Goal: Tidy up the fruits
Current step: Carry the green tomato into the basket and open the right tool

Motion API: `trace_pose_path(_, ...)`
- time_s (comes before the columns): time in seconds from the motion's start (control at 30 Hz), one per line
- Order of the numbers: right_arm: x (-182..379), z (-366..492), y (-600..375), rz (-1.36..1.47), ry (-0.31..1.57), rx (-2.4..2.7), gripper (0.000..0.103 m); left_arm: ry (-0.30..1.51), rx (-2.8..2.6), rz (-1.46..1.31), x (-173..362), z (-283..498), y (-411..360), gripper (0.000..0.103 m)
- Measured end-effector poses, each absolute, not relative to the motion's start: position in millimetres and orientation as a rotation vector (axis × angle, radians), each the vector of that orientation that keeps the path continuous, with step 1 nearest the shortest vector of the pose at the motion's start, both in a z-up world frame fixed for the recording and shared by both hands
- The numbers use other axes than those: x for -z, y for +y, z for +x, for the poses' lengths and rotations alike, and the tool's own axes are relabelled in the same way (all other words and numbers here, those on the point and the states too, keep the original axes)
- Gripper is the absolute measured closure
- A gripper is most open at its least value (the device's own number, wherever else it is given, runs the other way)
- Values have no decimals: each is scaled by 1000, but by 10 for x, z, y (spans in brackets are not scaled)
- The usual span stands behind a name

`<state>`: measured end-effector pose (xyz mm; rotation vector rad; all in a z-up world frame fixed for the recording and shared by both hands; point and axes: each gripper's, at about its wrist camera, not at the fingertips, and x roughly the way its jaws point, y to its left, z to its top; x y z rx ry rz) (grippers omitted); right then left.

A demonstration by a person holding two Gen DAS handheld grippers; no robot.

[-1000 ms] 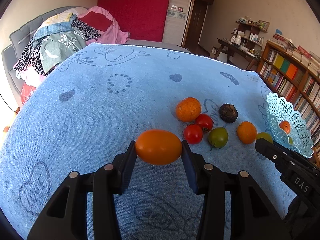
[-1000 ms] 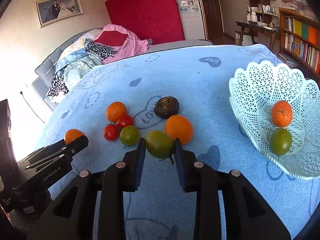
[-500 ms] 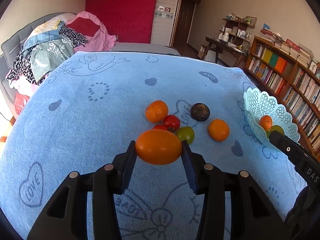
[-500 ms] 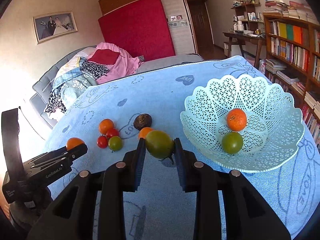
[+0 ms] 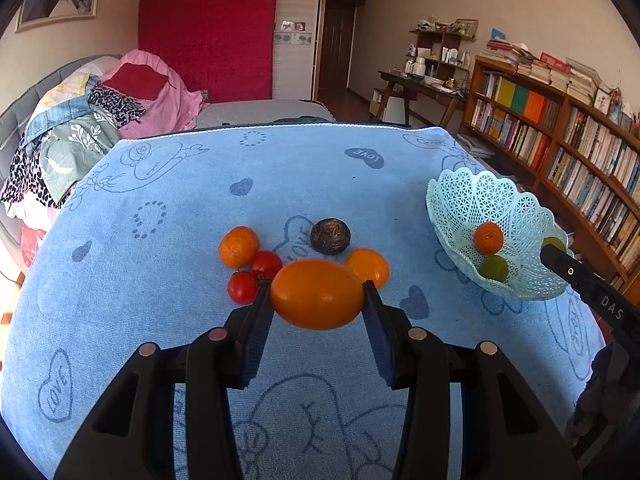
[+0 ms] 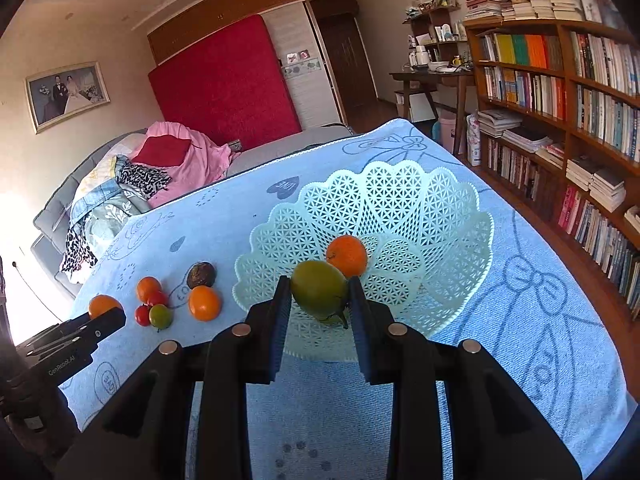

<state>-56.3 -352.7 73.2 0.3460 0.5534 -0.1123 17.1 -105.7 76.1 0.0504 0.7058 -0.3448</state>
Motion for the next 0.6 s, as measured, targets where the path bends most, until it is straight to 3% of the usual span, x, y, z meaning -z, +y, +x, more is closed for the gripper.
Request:
trace_pose_path(0.03,-724,-569,-3574,354,553,120,73,705,350,56,-768,169,-1098,58)
trace_pose_path(0.13,-713,-606,-3692,372,540,146,52,702,365,76,-784,166,-1233,58)
trace_pose_path(0.17,-713,-623,-3718,371,535,152,50,701,371,82,-787,166,-1276,58)
trace_pose_path(0.6,-666,-749,-3928,381,506,178,50,695,470,147,-841,219,-1851,58)
